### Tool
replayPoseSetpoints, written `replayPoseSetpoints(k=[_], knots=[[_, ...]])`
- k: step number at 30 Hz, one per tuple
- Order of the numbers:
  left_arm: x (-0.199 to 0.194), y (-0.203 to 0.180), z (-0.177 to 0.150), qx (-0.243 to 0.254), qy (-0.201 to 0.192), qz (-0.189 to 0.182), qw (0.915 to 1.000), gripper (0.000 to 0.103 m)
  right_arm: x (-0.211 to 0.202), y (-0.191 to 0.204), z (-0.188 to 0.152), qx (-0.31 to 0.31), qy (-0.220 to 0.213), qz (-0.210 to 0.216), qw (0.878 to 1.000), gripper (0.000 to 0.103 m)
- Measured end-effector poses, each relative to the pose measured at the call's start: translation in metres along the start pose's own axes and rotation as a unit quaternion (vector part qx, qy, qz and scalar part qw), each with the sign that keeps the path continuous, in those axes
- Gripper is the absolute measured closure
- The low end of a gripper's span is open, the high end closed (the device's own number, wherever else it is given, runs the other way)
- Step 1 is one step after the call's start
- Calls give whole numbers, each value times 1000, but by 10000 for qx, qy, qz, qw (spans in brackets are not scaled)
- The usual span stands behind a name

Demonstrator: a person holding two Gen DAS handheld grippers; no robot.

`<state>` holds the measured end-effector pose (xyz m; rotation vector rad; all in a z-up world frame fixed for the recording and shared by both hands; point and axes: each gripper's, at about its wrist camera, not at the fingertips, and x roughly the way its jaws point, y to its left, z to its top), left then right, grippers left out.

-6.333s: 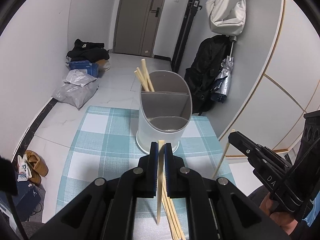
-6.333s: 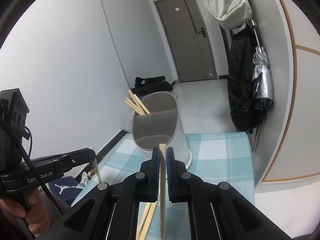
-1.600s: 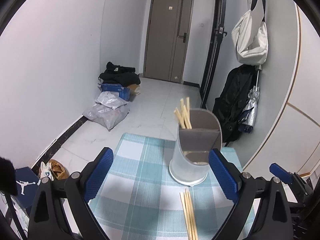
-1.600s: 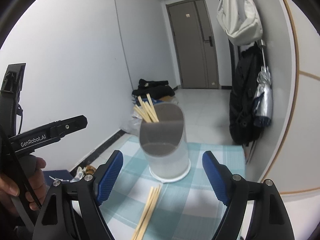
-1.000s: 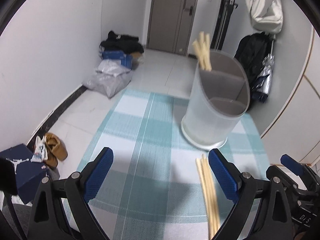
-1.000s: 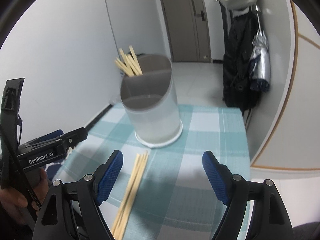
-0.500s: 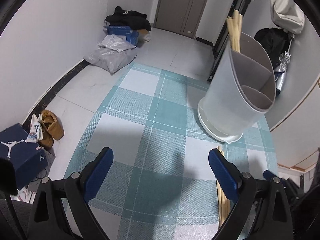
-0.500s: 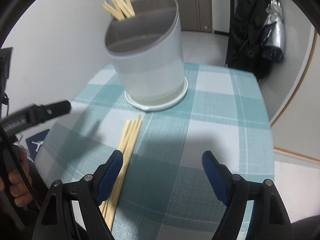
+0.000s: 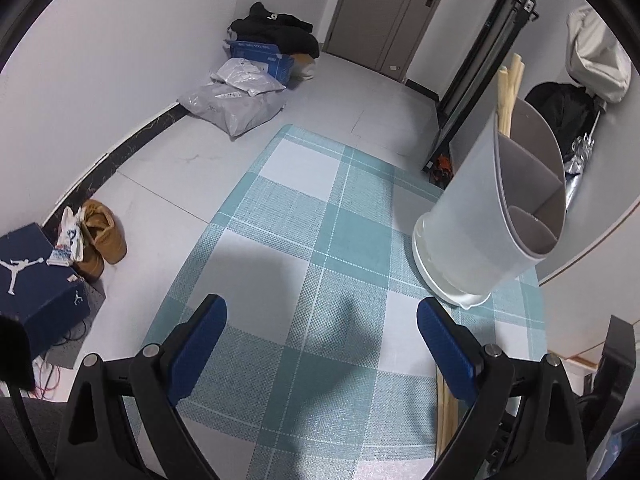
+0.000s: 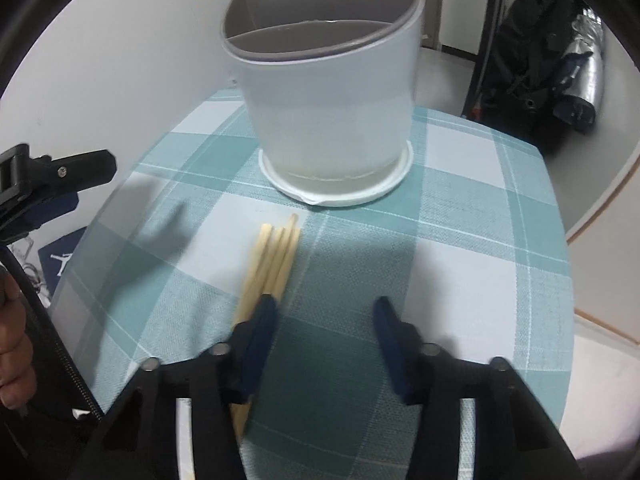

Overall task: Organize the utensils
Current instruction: 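Lower the right gripper onto the remaining chopsticks beside the holder, then close the right gripper on a chopstick and lift it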

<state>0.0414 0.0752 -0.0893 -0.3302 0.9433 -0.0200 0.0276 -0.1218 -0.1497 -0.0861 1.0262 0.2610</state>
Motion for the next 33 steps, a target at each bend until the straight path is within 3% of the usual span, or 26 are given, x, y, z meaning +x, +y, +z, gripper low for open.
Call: replayPoseSetpoints(k=[8,10,11,12,15,23,33], knots=[[0,8,3,-208,8,-19,9998,9,2,15,8,-176,157,-92,9997,62],[-1,11,4,-281,19,-54,9996,9,0,10,7,-106,195,-20,9998,69],[-1,12,4,-302,20,-65,9995,9,0,6,9,0,243,51,9997,81],[-1,13,5,-323,21,-72,9995,9,1,5,9,70,281,74,9996,86],[-2,14,6,-366,20,-106,9993,9,-1,7,6,-95,314,-40,9995,94],[-2,16,7,-443,35,-181,9989,9,-8,11,-4,-584,592,51,9965,94],[-2,23,5,-440,41,-27,9990,9,14,8,31,-580,463,-110,9972,91]])
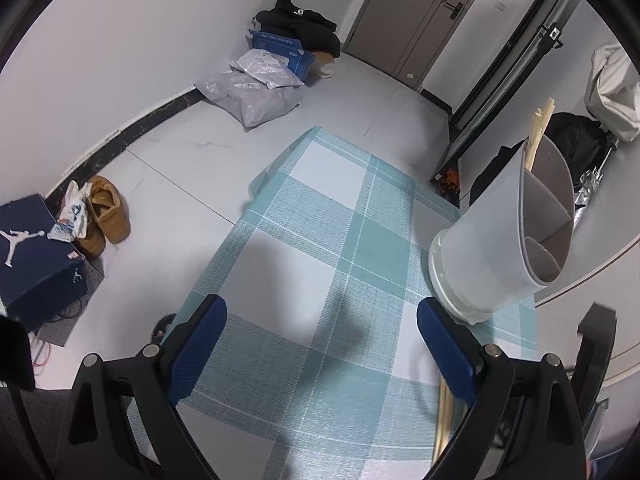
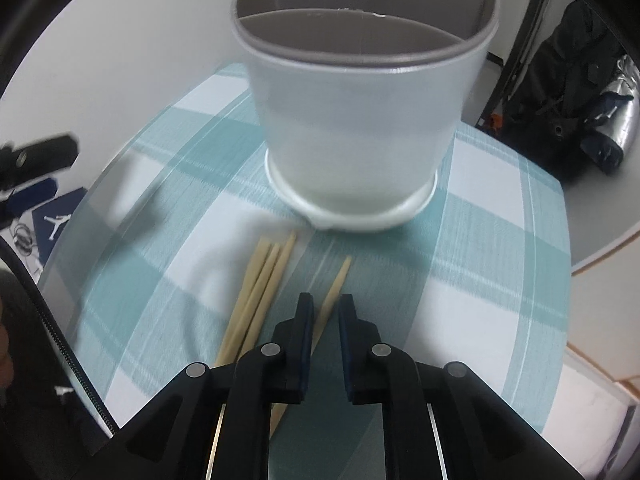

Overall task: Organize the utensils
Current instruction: 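Close the right gripper on a chopstick and lift it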

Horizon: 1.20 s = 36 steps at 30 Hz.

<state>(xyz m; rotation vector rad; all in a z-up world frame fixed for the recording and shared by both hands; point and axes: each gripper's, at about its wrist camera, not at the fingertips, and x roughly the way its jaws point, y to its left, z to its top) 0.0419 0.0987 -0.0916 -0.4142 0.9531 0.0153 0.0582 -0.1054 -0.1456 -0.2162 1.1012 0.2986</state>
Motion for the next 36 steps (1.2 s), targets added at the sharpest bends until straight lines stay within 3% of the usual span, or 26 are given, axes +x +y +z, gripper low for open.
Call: replayPoseSetpoints(k=[6,12,18,22,25,28,36], knots=[[5,-9,-6,292,120,-83,9995,9,4,-3,8,158,-78,145,9997,98],[18,-31,-18,665,486,-318,9961,9,-14,-36,-3,912,-427,792,9918,98],[28,-56,-30,1204,668,-235,9902,9,-28,-75,-17,1807,-796,1603,9671,98],[36,-67,-37,1487,646,109,9867,9,-32,-102,-28,2300,-1009,2061,9457,98],[43,-72,-40,1543,789,151,9848,9,-38,-117,-40,2759,-1111,2388,9244,98],[50,-74,-41,1499,949,146,9840,9,-42,-132,-47,2992,-1230,2521,9120,98],[54,-85,-43,1842,1010,482,9765,10,-49,-137,-42,2979,-1456,2547,9084,98]])
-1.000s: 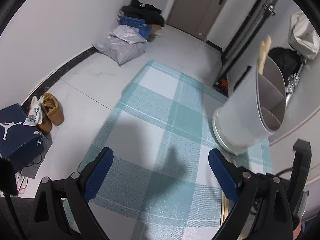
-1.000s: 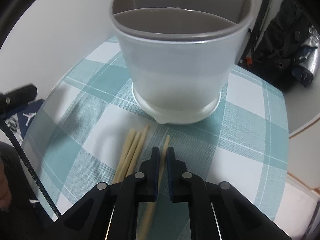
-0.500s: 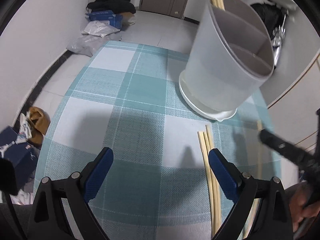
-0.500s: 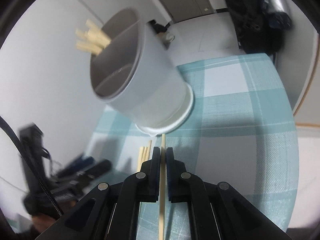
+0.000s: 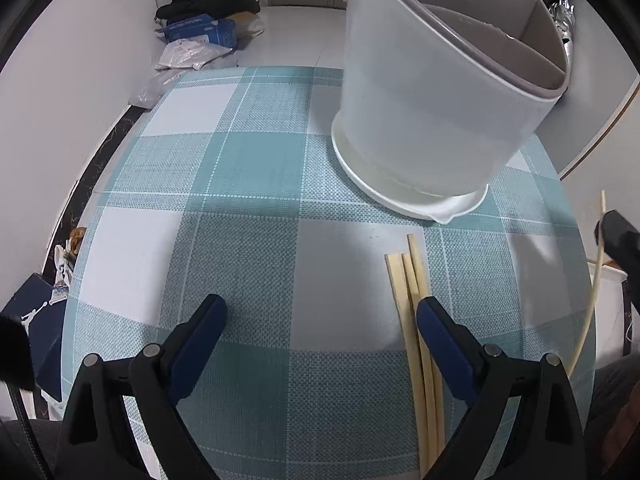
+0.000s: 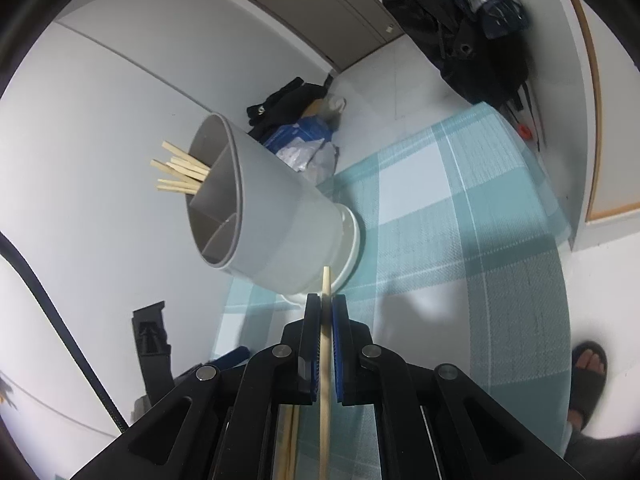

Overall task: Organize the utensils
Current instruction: 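Close the right gripper on a chopstick and lift it, then carry the chopstick with the right gripper up over the holder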

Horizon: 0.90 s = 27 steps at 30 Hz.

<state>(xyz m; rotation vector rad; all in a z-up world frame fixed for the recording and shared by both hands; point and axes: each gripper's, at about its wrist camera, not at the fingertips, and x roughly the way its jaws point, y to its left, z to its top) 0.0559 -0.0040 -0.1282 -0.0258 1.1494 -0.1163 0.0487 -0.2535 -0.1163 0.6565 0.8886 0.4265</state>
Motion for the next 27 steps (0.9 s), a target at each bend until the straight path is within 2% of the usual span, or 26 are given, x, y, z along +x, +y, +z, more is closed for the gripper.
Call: replayPoseSetpoints(k=[4,8,12,17,21,22,23,24,26,27], knots=[[0,-9,5,23,111,81,9999,19,-8,4,2,-138,-93,12,9999,98],[5,-9,13,-56,141,255,9996,32,-16,8,1,-212,-181,56,9996,98],[5,-9,12,-170,218,229,9994,32,-21,9,-1,-264,-222,58,9994,98],[12,-20,14,57,424,297,9986,32,-25,10,0,-261,-256,98,9993,98],[12,-22,17,71,360,337,9988,33,-28,11,0,-280,-302,112,9991,98],[12,-21,18,47,364,287,9989,41,-30,11,1,-296,-323,102,9990,98],[10,-22,18,71,327,288,9990,55,-31,11,1,-308,-339,98,9989,98],[8,-25,18,137,308,245,9991,64,-32,11,1,-313,-347,100,9989,98],[7,-34,19,305,319,182,9989,93,-34,10,1,-320,-380,104,9987,98],[7,-39,19,384,321,158,9986,98,-34,11,1,-326,-386,107,9987,98]])
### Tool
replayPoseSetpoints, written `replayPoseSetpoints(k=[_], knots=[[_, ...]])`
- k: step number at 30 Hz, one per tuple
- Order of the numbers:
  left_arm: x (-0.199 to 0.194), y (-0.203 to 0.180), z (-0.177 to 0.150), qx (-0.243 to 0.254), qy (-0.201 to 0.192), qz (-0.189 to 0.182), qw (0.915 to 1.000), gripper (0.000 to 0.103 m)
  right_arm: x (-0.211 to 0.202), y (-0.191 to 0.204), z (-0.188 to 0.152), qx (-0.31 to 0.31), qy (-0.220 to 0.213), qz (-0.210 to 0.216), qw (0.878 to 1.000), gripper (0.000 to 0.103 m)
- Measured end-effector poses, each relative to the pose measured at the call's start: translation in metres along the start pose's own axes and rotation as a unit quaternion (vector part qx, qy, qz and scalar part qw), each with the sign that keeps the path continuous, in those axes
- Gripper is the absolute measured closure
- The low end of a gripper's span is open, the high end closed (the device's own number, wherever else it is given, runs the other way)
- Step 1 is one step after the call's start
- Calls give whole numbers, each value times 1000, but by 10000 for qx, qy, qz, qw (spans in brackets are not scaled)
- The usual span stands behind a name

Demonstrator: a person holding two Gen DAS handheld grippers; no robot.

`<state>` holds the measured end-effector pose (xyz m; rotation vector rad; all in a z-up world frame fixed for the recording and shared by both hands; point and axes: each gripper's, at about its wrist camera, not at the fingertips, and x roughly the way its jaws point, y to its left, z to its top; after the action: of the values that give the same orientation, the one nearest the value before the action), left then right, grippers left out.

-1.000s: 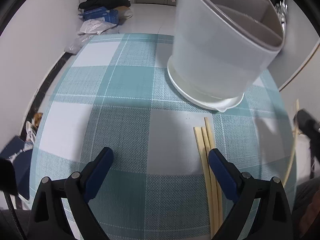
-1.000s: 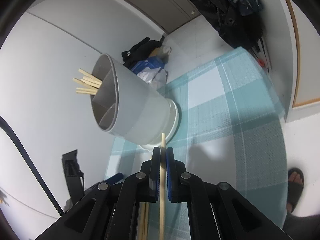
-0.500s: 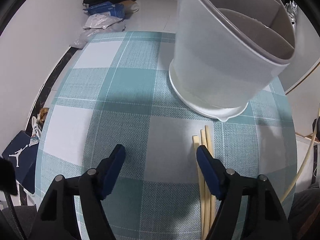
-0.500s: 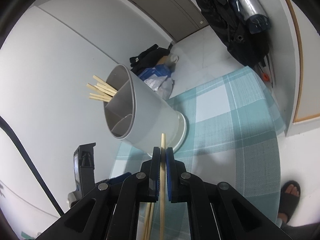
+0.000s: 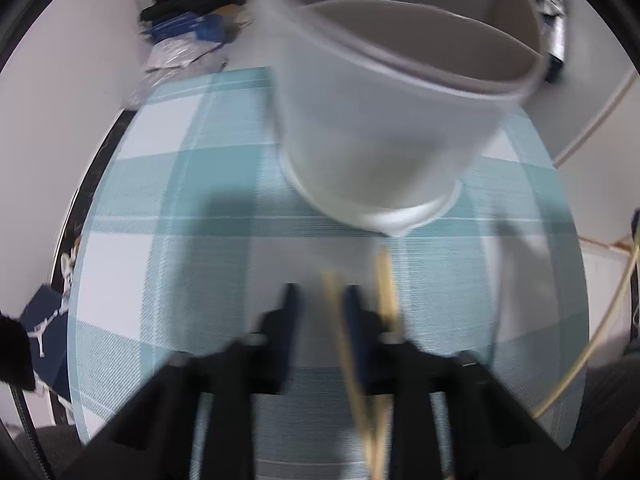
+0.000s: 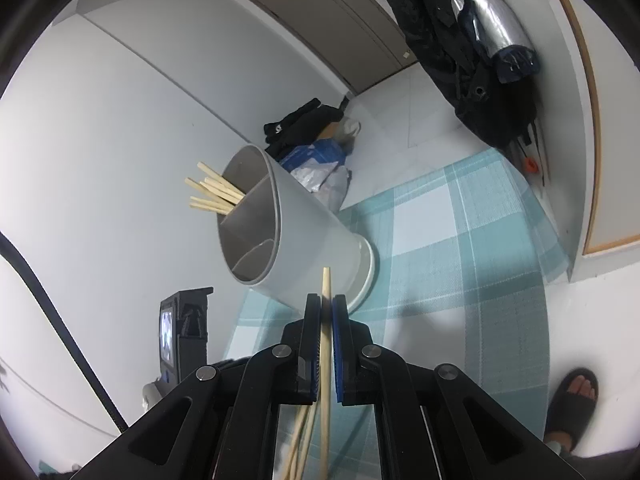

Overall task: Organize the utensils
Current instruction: 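Carry the chopstick with the right gripper up over the holder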

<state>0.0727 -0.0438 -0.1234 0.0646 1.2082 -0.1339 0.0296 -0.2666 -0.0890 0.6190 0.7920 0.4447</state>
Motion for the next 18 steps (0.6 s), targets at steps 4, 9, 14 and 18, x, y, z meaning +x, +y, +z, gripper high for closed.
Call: replayPoseSetpoints(k=[4,9,14,18], knots=[[0,-4,2,-73,-116,-162,9998,99,-3,5,0,-163,-88,-51,9998,98],[-27,5,1,-284,-696,-399,9964,100,-8,20,-2,-605,-280,-189,9976,98],[-72,17,-4,-364,-1459,-572,9870,100,-9,34,-9,-943,-411,-338,9941,98],[-106,19,-17,-348,-1968,-690,9774,100,-11,43,-12,-1091,-526,-423,9917,98]])
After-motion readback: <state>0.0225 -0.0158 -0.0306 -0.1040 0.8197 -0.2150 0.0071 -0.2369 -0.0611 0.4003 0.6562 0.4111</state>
